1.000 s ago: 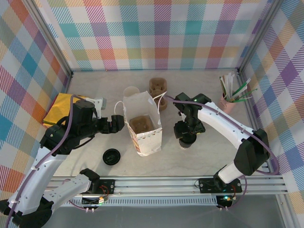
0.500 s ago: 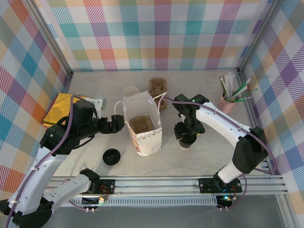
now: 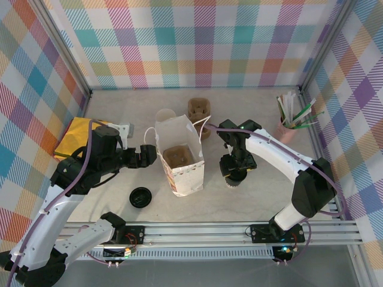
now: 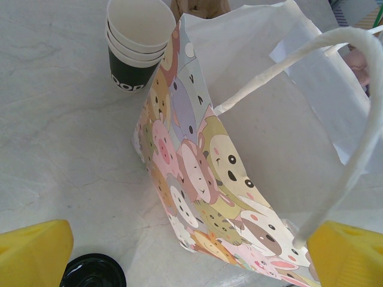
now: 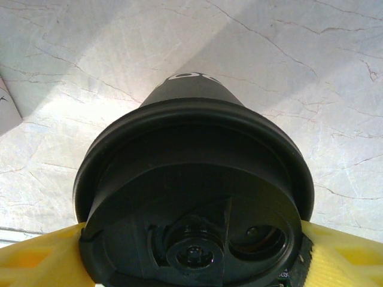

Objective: Pack the takeout coffee

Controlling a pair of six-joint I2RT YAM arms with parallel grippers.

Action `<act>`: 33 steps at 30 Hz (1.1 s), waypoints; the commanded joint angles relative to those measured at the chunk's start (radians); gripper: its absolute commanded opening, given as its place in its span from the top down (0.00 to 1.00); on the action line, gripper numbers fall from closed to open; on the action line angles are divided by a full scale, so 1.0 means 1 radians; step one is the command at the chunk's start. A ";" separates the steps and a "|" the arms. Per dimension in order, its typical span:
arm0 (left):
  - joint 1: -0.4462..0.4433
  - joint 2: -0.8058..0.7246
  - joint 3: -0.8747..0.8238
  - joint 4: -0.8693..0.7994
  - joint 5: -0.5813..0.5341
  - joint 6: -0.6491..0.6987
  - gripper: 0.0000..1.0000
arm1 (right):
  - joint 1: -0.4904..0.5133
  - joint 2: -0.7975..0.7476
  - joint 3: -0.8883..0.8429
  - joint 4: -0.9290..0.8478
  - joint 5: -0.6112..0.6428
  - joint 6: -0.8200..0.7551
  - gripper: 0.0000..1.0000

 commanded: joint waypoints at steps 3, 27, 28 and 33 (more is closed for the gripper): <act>-0.006 -0.002 0.003 0.003 -0.003 0.008 0.00 | 0.004 0.019 -0.033 0.013 -0.008 0.002 0.24; -0.007 0.002 0.037 -0.010 -0.017 0.004 0.00 | 0.004 -0.016 -0.014 0.001 -0.026 0.000 0.30; -0.007 0.002 0.040 -0.010 -0.018 0.003 0.00 | 0.004 -0.020 -0.006 -0.008 -0.024 -0.001 0.30; -0.007 0.004 0.051 -0.015 -0.022 -0.003 0.00 | 0.004 -0.046 0.029 -0.041 -0.020 -0.007 0.30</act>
